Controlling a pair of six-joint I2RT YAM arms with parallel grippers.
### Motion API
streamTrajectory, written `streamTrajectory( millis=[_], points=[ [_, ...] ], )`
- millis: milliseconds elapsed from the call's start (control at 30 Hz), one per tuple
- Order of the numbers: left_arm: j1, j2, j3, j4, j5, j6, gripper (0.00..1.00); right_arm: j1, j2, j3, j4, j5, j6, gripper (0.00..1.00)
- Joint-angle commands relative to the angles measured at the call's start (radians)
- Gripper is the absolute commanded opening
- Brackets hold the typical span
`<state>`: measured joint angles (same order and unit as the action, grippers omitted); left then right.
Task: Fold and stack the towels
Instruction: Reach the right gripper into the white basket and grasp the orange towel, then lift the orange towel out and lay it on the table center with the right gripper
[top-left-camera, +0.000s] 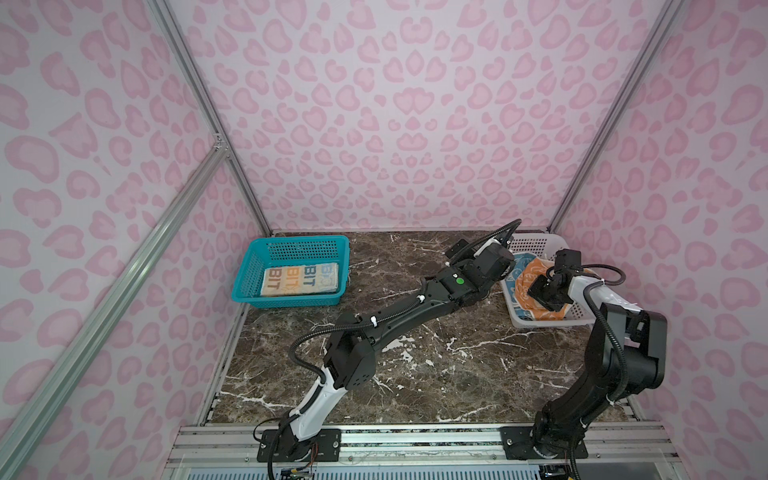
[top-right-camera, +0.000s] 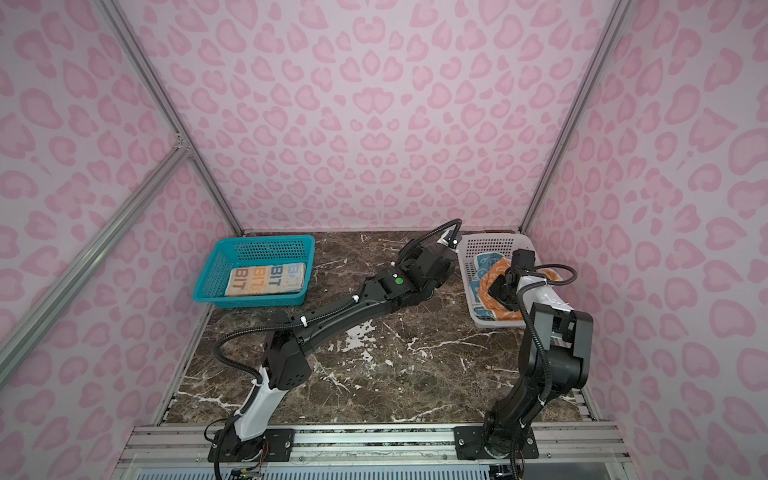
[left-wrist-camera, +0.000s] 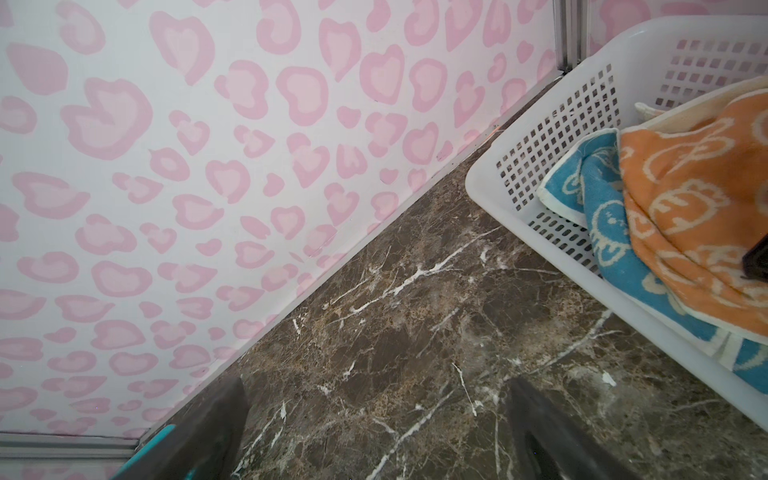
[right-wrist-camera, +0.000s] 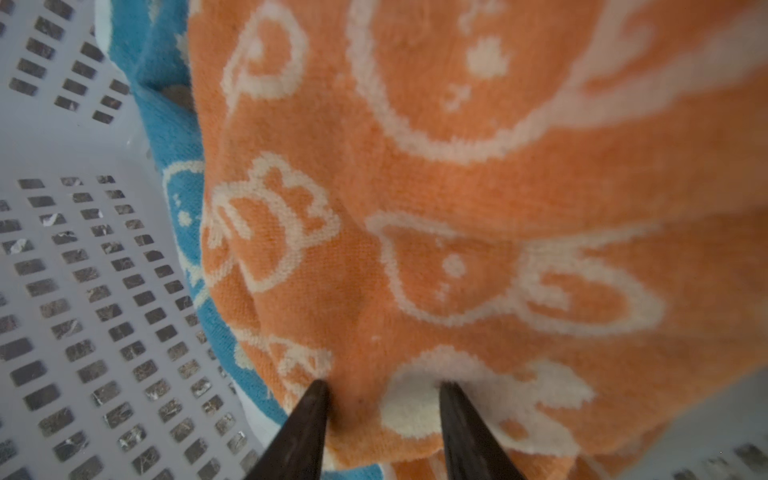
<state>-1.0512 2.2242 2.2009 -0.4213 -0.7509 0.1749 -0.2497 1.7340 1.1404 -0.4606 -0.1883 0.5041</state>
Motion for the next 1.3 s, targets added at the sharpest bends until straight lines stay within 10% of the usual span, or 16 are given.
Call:
streamTrajectory(
  millis=[0,233,600,1100,1267],
  points=[
    [0.0,-0.002,0.013,-0.01,0.013,-0.032,0.98,0.001,0.018,0.007,0.018,0.019,-0.007,0.35],
    [0.0,-0.052,-0.035,-0.05,0.041,-0.096,0.98,0.012,-0.004,0.022,0.021,-0.017,0.002,0.02],
    [0.023,-0.132,-0.035,-0.115,0.092,-0.218,0.98,0.08,-0.192,0.189,-0.149,-0.055,-0.034,0.0],
    [0.089,-0.636,-0.559,-0.142,0.061,-0.457,0.98,0.791,-0.276,0.739,-0.316,0.097,-0.072,0.0],
    [0.104,-0.848,-0.772,-0.125,0.011,-0.529,0.98,0.84,-0.251,0.699,-0.324,0.169,-0.046,0.0]
  ],
)
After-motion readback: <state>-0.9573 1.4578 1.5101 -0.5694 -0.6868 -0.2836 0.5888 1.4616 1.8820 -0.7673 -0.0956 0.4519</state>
